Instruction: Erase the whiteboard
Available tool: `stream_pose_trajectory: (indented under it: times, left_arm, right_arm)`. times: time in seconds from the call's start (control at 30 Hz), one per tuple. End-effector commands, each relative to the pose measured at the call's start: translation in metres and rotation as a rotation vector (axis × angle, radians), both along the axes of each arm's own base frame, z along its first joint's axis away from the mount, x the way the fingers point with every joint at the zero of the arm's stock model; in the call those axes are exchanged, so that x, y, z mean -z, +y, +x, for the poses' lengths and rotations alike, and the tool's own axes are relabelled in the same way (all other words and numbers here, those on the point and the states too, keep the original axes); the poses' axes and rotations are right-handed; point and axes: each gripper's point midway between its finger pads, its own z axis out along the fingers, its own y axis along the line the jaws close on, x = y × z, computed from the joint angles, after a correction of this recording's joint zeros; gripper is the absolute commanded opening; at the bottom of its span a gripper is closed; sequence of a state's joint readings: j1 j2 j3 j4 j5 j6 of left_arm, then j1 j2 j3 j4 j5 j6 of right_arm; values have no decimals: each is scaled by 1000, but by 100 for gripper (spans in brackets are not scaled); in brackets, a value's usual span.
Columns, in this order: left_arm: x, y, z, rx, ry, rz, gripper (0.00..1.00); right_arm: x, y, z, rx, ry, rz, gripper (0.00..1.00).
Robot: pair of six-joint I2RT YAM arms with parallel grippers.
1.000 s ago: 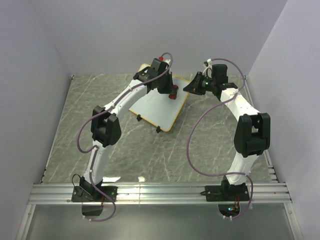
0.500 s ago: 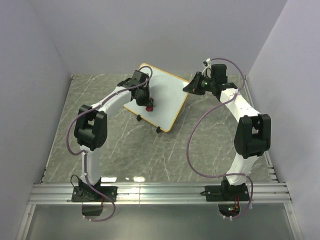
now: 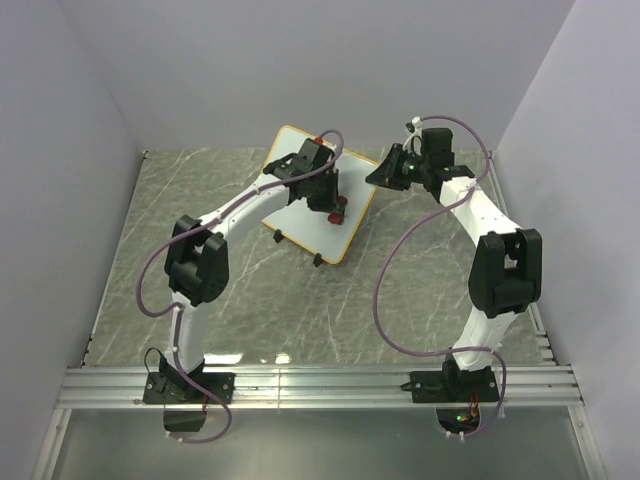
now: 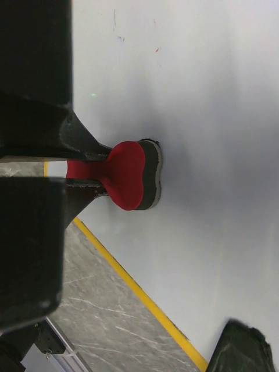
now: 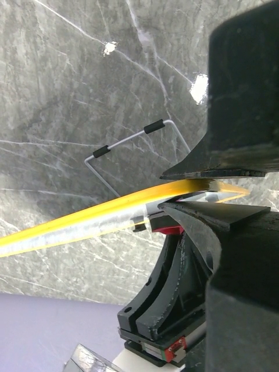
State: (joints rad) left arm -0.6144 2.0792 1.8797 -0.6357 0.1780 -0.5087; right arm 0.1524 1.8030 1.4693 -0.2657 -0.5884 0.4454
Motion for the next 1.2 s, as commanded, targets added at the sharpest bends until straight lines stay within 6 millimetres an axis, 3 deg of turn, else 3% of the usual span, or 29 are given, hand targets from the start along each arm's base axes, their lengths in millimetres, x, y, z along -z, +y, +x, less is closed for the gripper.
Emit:
stream_pose_trajectory:
  times: [0.0,0.07,0.1,0.13,0.2,0.3,0.43,0.63,0.77,0.9,1.07,1.17]
  left_arm:
    - [14,3,10,-7,29,-11,0]
    - [25,23,13,-46,67,-8,0]
    - [27,40,25,-90,63,-26,0]
    - [44,55,19,-111,99,-7,0]
    - [42,84,30,-170,75,-7,0]
    - [63,117,29,-221,109,31,0]
    - [71,133,41,-250,112,33,0]
    - [66,145,71,-273,86,13,0]
    - [56,142,87,-271,61,-24,0]
    - [35,112,93,-211,19,-92,0]
    - [23,65,75,-108,18,-107,0]
    - [17,48,64,-73,13,-123,0]
  right_arm:
    - [41,33,-49,-136,125,-92,0]
    - [41,32,-50,-138,124,-96,0]
    - [40,32,-50,-138,121,-97,0]
    - [39,32,-51,-139,120,-99,0]
    - [39,32,-51,-138,119,-101,0]
    - [40,32,-52,-141,121,-99,0]
    - [41,33,-53,-146,125,-93,0]
    - [42,32,-55,-155,126,-101,0]
    - [45,31,-58,-157,128,-113,0]
    - [48,29,-61,-156,136,-117,0]
    - [52,29,-61,-157,141,-119,0]
    - [52,30,-60,-158,143,-117,0]
